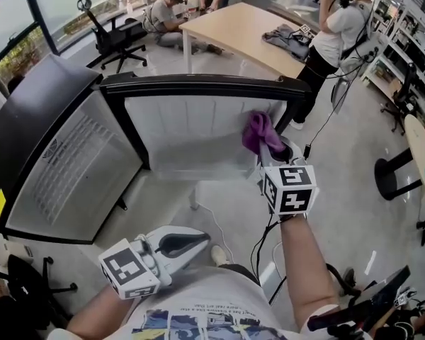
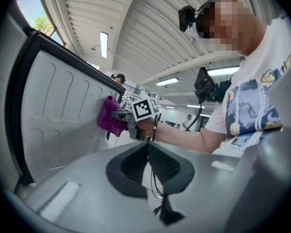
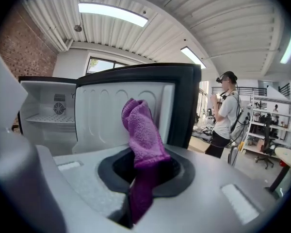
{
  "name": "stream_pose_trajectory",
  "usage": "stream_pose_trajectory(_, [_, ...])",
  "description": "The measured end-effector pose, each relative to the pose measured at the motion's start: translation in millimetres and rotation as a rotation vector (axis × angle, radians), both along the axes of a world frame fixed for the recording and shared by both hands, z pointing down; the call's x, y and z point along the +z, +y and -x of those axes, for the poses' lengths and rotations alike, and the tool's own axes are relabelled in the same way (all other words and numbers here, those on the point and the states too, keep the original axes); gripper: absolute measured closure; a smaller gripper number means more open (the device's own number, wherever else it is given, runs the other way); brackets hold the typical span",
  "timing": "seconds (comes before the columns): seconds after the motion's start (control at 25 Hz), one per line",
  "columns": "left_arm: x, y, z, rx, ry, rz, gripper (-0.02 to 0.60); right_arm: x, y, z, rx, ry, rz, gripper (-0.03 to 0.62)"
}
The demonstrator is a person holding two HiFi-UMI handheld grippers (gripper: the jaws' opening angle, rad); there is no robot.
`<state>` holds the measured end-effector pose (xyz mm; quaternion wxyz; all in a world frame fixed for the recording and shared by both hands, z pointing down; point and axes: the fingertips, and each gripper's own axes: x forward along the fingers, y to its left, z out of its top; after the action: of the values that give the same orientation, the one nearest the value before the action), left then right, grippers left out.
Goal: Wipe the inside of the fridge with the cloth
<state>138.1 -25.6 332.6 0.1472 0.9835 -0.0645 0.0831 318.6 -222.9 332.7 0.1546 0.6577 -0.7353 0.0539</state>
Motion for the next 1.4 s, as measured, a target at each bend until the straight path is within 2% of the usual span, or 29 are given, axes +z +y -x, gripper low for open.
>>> stream_pose_trajectory(0.24, [0,5,-3,0.027,0.001,0.002,0.574,1,15,-20,0.053,0.000,0.004,0.540])
stream_pose_trajectory(0.4, [0,8,0,0.022,0.004,0.004,0.574,-5,22,-8,0.024,-0.004,-0.008,0.540])
stream_pose_trajectory(0.64, [1,9,21,-0.023,0.000,0.011,0.574,-8,20,63,-0.154,-0.021,-0.018,0.540])
stream_pose_trajectory(0.8, [1,6,45,-0.083,-0.013,0.012,0.574,11,9,127,-0.304,-0.029,0.011,0.540])
stream_pose_trajectory(1.0, [1,3,77,-0.175,-0.034,0.006,0.574,37,-14,191,-0.432,-0.016,0.036,0.540])
stream_pose_trajectory(1.2, [3,-2,112,-0.279,-0.063,0.010,0.574,66,-41,234,-0.487,-0.003,0.061,0.540])
stream_pose_trajectory(1.4, [6,-3,129,-0.342,-0.075,0.012,0.574,87,-54,241,-0.463,0.026,0.081,0.540])
